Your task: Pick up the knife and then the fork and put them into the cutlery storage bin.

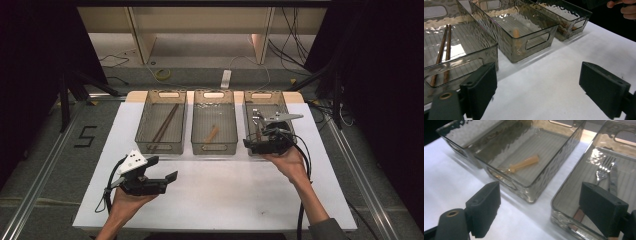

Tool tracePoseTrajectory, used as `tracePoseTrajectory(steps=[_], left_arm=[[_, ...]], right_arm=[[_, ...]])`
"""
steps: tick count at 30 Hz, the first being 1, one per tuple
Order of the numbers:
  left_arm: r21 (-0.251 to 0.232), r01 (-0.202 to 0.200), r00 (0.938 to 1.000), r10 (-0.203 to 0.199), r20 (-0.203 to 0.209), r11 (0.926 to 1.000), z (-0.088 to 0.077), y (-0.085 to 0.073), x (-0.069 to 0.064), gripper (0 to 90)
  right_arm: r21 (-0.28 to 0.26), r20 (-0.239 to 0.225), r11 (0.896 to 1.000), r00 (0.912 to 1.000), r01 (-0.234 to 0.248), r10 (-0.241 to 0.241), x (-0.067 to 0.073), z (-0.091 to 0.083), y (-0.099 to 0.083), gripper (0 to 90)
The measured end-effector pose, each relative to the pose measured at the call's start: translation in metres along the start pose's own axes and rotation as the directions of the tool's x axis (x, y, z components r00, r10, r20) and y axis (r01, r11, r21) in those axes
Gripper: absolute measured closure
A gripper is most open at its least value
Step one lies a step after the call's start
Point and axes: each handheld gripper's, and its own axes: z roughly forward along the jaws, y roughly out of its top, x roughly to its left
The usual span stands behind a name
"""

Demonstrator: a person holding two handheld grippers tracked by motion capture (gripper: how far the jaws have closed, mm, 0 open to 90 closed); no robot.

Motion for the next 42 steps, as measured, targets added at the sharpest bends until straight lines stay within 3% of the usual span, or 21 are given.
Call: tracePoseTrajectory(steps=[2,10,15,27,42], left_arm=[[-0.001,0.003,1.0,-0.003,0.001,1.0,0.0,0.0,0.0,14.4],[0.0,0.009,1.0,-0.009,0.004,1.0,-0.001,0.0,0.001,14.4],[-0.001,0.007,1.0,-0.007,0.006,1.0,0.0,0.001,0.0,14.4],[0.0,0.008,0.9999,-0.008,0.012,1.0,-0.002,0.0,-0.001,14.4],[-0.003,0.033,0.9988,-0.033,0.037,0.9994,-0.003,0.0,0.001,14.4]], right_arm=[[-0.03,-0.013,1.0,0.9999,-0.01,0.009,0.002,-0.002,-0.003,19.3],[-0.047,-0.033,0.999,0.9994,-0.012,0.011,0.006,-0.004,-0.017,18.7],[-0.078,-0.083,0.996,0.9959,-0.043,0.036,0.009,-0.008,-0.026,18.5],[-0.16,-0.084,0.987,0.9963,-0.033,0.02,0.02,-0.023,-0.051,17.6],[-0.201,-0.108,0.978,0.9938,-0.049,0.027,0.028,-0.038,-0.08,16.3]])
